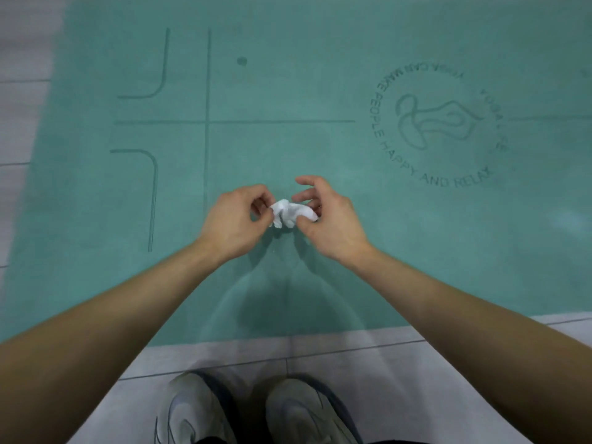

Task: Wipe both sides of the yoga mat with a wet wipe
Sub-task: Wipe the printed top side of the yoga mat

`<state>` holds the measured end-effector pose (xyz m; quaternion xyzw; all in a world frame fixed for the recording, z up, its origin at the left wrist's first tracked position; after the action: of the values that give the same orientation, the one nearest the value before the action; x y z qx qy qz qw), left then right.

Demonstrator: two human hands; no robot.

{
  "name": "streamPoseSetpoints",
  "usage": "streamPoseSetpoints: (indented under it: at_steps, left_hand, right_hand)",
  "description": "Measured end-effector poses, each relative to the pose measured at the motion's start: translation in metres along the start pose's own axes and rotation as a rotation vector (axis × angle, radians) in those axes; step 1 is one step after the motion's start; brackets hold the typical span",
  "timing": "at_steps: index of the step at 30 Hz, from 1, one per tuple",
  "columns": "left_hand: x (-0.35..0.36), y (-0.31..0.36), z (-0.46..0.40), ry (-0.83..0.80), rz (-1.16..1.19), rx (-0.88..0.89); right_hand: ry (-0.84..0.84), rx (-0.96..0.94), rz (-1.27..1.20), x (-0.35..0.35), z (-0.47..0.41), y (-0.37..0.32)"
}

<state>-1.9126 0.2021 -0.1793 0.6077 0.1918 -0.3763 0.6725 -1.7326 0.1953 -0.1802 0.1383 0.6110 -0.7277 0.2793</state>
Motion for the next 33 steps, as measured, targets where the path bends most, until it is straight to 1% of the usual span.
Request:
streamPoseSetpoints:
  at_steps: [3,6,8,10,12,14,15,17,18,19,20,21,23,25,28,31,33]
  left_hand:
    - [-0.006,-0.016,0.002,0.058,0.084,-0.127]
    - [-0.003,-0.026,0.004,0.034,0.196,-0.257]
    - [0.0,-0.029,0.006,0.0,0.247,-0.279]
    - [0.001,-0.028,0.006,-0.014,0.268,-0.252]
    - [0.0,-0.028,0.007,0.005,0.27,-0.248]
    - [-0.004,-0.031,0.007,0.057,0.308,-0.303]
    - [-0.005,-0.034,0.008,0.082,0.36,-0.347]
    - [-0.006,-0.036,0.01,0.09,0.577,-0.419]
    - [-0.004,-0.035,0.012,0.058,0.693,-0.449]
    - [-0.001,-0.032,0.013,0.011,0.757,-0.462]
    - [0.001,-0.028,0.014,-0.032,0.74,-0.445]
    - [0.001,-0.024,0.014,-0.049,0.672,-0.405]
    - [-0.001,-0.023,0.012,-0.017,0.543,-0.337]
    - [-0.005,-0.026,0.013,0.034,0.566,-0.357]
    - [-0.011,-0.031,0.015,0.067,0.633,-0.396]
    - [-0.016,-0.039,0.016,0.109,0.603,-0.38]
    - [-0.017,-0.045,0.016,0.108,0.56,-0.371]
  right_hand:
    - [0.012,0.1,0.039,-0.005,-0.002,0.011]
    - [0.038,0.107,0.047,-0.002,-0.001,0.009]
    - [-0.003,0.082,-0.03,0.006,0.0,0.003]
    - [-0.044,0.055,-0.077,0.014,-0.001,-0.001]
    - [-0.016,0.047,-0.089,0.013,-0.003,0.001]
    - [0.049,0.07,-0.134,0.007,-0.004,0.005]
    - [0.074,0.086,-0.178,0.004,-0.004,0.008]
    - [0.101,0.09,-0.226,-0.001,-0.004,0.009]
    - [0.1,0.081,-0.225,-0.001,-0.003,0.007]
    - [0.089,0.073,-0.223,-0.001,-0.003,0.006]
    - [0.077,0.07,-0.228,0.001,-0.003,0.005]
    - [0.073,0.074,-0.233,0.003,-0.003,0.005]
    - [0.092,0.099,-0.219,0.004,-0.006,0.009]
    - [0.122,0.146,-0.177,0.002,-0.008,0.017]
    - [0.114,0.222,-0.172,0.001,-0.01,0.028]
    - [0.151,0.266,-0.218,-0.005,-0.01,0.031]
    - [0.168,0.263,-0.207,-0.009,-0.011,0.03]
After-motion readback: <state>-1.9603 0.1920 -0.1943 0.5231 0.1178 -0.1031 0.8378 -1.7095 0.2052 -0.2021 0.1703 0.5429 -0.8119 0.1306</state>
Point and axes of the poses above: each hand's wrist, its own z-axis away from the middle knuckle, its own x-axis out of the palm, y = z × x, the point moved 7 cm from there along -z, towards the middle knuckle, and after that the axes turned 2 degrees about -y, right-handed, at the moved point
